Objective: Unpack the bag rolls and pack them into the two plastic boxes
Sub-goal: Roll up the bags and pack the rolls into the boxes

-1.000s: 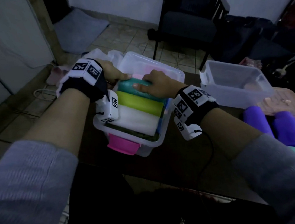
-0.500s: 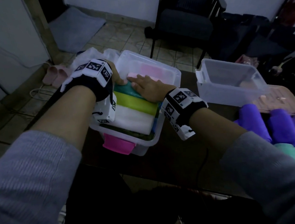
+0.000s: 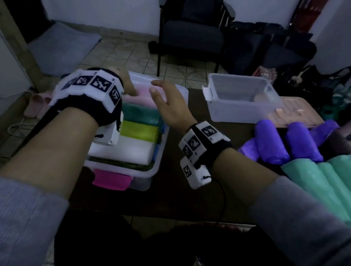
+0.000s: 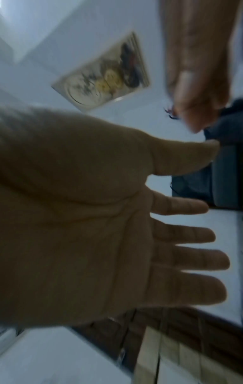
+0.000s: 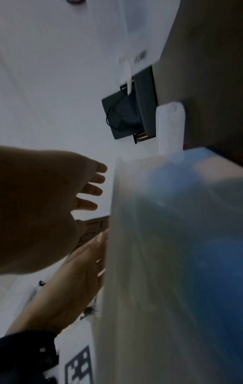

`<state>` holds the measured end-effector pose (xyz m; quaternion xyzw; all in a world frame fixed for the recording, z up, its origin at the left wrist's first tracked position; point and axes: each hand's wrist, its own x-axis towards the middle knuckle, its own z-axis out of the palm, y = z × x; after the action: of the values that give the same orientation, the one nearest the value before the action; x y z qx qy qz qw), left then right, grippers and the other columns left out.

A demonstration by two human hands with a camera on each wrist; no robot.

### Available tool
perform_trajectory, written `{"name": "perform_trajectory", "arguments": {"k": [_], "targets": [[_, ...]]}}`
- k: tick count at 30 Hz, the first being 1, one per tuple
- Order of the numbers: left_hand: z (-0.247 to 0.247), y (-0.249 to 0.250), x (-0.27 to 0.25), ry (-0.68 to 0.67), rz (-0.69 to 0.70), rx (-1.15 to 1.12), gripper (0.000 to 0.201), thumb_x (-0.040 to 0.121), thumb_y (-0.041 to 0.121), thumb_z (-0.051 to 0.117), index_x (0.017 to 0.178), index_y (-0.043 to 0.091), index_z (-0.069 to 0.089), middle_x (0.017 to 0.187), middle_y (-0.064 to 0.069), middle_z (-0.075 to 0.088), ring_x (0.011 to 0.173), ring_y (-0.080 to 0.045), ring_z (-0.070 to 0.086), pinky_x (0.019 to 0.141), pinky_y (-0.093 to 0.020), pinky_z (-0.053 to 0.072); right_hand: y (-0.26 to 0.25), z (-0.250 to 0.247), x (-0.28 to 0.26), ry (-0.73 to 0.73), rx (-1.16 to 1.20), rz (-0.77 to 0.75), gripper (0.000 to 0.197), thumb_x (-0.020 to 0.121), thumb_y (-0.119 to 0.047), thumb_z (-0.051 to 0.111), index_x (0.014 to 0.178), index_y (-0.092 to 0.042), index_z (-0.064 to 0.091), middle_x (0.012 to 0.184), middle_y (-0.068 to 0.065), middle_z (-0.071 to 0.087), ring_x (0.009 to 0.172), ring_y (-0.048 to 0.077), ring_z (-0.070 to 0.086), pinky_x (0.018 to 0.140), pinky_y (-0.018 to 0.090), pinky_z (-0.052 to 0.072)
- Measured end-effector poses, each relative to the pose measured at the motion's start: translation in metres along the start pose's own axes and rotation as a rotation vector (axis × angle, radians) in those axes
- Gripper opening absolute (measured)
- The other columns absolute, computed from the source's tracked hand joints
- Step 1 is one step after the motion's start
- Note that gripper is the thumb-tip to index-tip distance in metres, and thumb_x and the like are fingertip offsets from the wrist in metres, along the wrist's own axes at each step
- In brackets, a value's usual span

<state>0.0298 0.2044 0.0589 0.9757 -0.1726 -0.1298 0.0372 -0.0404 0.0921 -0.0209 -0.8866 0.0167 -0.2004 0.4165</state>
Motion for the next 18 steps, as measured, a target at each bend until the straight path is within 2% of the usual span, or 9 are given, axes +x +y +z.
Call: {"name": "perform_trajectory", "arguments": {"k": [2,3,5,6,9,13,16,18], "targets": [[-0.007,0.027,-0.006,0.028,0.074,-0.039,0.045,0.094,0.035,0.053,0.121,-0.002,0.053,0.123,-0.021,0.054,0.104,-0.029,0.052,0.075,-0.031,0.035,0.013,-0.022,-0.015,0.081,-0.062,0.055,0.033,0.098,-0.023,0.046,0.127,-0.008,0.051,0.131,0.009,0.052,0.123,0.018,0.044,0.104,0.03,0.035],[-0.008,0.041,-0.01,0.051,0.131,-0.062,0.05,0.093,0.038,0.053,0.126,0.0,0.051,0.128,-0.019,0.053,0.112,-0.03,0.052,0.08,-0.035,0.037,0.021,-0.034,-0.023,0.102,-0.104,0.091,0.032,0.097,-0.022,0.048,0.127,-0.01,0.052,0.13,0.007,0.051,0.121,0.017,0.044,0.102,0.027,0.036],[-0.002,0.07,-0.021,0.042,0.235,-0.092,0.048,0.092,0.041,0.052,0.119,0.002,0.055,0.12,-0.017,0.055,0.108,-0.029,0.053,0.076,-0.033,0.039,0.04,-0.062,-0.041,0.129,-0.192,0.18,0.031,0.095,-0.018,0.05,0.125,-0.011,0.052,0.127,0.007,0.05,0.118,0.016,0.045,0.096,0.023,0.033],[0.005,0.086,-0.028,0.018,0.281,-0.107,0.043,0.092,0.04,0.052,0.116,0.004,0.056,0.117,-0.016,0.055,0.106,-0.028,0.053,0.073,-0.031,0.038,0.049,-0.076,-0.051,0.151,-0.235,0.231,0.031,0.094,-0.016,0.051,0.124,-0.01,0.053,0.126,0.008,0.05,0.118,0.019,0.045,0.095,0.024,0.033],[0.043,0.131,-0.053,-0.055,0.365,-0.144,0.044,0.093,0.035,0.052,0.129,0.009,0.05,0.131,-0.011,0.052,0.118,-0.026,0.05,0.082,-0.029,0.037,0.082,-0.115,-0.082,0.217,-0.401,0.454,0.036,0.089,-0.015,0.05,0.125,-0.011,0.052,0.128,0.015,0.05,0.122,0.03,0.043,0.099,0.037,0.035],[0.115,0.164,-0.066,-0.26,0.362,-0.074,0.055,0.092,0.04,0.054,0.135,0.008,0.043,0.138,-0.014,0.043,0.123,-0.03,0.046,0.095,-0.035,0.04,0.114,-0.159,-0.126,0.201,-0.673,0.814,0.043,0.087,-0.02,0.051,0.128,-0.007,0.047,0.133,0.02,0.039,0.126,0.037,0.034,0.099,0.044,0.034],[0.152,0.173,-0.071,-0.4,0.31,-0.025,0.057,0.092,0.04,0.053,0.138,0.012,0.038,0.142,-0.014,0.036,0.127,-0.03,0.042,0.097,-0.039,0.04,0.129,-0.182,-0.155,0.208,-0.846,0.96,0.048,0.084,-0.022,0.057,0.127,-0.007,0.046,0.136,0.018,0.036,0.128,0.036,0.032,0.1,0.047,0.033],[0.171,0.173,-0.074,-0.408,0.283,-0.012,0.061,0.092,0.041,0.053,0.143,0.014,0.031,0.147,-0.012,0.026,0.133,-0.03,0.032,0.103,-0.043,0.035,0.141,-0.193,-0.165,0.225,-0.843,1.052,0.048,0.085,-0.021,0.055,0.129,-0.01,0.044,0.137,0.016,0.035,0.127,0.035,0.033,0.099,0.046,0.033]]}}
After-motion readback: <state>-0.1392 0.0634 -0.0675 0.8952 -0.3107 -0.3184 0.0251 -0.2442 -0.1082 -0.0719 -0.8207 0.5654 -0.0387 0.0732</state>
